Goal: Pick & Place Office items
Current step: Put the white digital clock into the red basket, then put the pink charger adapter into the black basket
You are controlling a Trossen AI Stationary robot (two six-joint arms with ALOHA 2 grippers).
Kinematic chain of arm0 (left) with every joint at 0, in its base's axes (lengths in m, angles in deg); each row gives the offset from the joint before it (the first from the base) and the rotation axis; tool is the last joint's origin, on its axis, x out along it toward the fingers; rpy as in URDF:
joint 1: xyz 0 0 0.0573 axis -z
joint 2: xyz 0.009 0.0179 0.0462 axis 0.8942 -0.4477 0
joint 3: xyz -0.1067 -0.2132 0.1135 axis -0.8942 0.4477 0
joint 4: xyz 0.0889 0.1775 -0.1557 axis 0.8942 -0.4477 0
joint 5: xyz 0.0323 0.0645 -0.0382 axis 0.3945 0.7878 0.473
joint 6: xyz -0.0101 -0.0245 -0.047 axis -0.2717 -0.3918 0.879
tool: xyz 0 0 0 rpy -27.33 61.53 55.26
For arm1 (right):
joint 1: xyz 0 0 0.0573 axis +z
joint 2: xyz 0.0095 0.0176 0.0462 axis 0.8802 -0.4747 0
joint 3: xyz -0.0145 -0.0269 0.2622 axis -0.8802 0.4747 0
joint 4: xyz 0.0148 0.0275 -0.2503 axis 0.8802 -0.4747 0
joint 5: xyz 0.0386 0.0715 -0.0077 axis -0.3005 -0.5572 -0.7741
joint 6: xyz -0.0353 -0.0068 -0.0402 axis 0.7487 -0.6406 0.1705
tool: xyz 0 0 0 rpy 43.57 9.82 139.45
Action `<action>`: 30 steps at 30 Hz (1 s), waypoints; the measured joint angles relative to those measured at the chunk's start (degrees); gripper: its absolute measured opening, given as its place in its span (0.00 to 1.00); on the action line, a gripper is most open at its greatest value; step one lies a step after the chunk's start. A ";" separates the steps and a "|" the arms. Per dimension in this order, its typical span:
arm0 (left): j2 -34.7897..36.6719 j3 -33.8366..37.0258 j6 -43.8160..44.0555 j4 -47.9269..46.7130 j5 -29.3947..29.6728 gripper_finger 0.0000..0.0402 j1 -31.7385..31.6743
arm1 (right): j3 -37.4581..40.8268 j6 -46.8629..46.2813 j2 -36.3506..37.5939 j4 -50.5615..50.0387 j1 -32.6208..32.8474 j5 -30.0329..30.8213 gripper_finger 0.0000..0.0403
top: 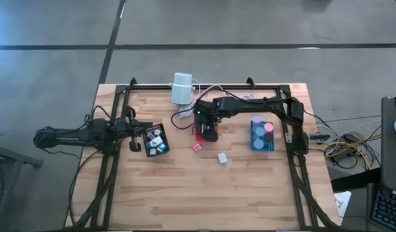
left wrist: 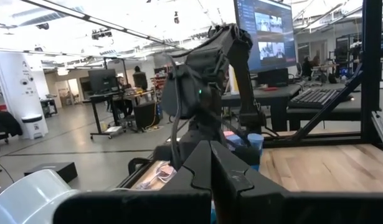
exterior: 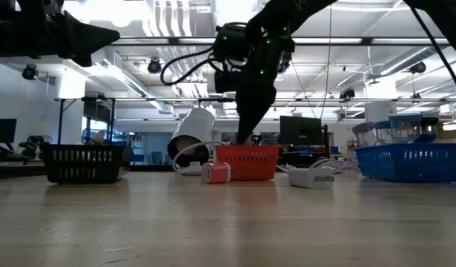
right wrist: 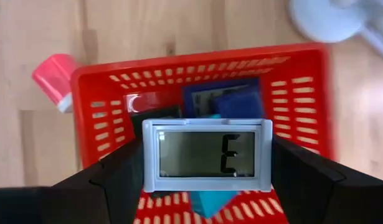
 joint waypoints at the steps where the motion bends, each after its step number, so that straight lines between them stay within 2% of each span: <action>1: 0.00 0.00 0.02 -0.11 -0.02 0.00 0.01 | -0.05 -0.01 -0.28 -0.06 -0.08 -0.72 0.69; 3: 0.00 0.00 0.01 -0.24 -0.04 0.00 0.02 | 0.02 -0.11 -0.77 -0.33 -0.22 -1.65 0.71; 8: 0.00 0.00 0.00 -0.33 -0.02 0.00 0.01 | 0.06 -1.55 -0.87 -0.95 -0.41 -1.86 0.85; 11: 0.00 0.00 0.00 -0.33 0.00 0.00 0.01 | 0.06 -1.68 -0.08 -1.06 -0.39 -1.87 0.90; 22: 0.00 0.00 0.00 -0.39 0.02 0.00 0.00 | 0.08 -2.98 5.78 -0.76 -0.24 -1.92 0.91; 26: 0.00 0.00 0.00 -1.04 0.04 0.00 0.02 | 1.41 -4.66 11.65 3.17 0.83 -3.03 0.90; 30: 0.00 0.00 0.00 -2.04 0.07 0.00 0.02 | 6.17 -3.36 19.48 11.79 2.81 -5.80 0.81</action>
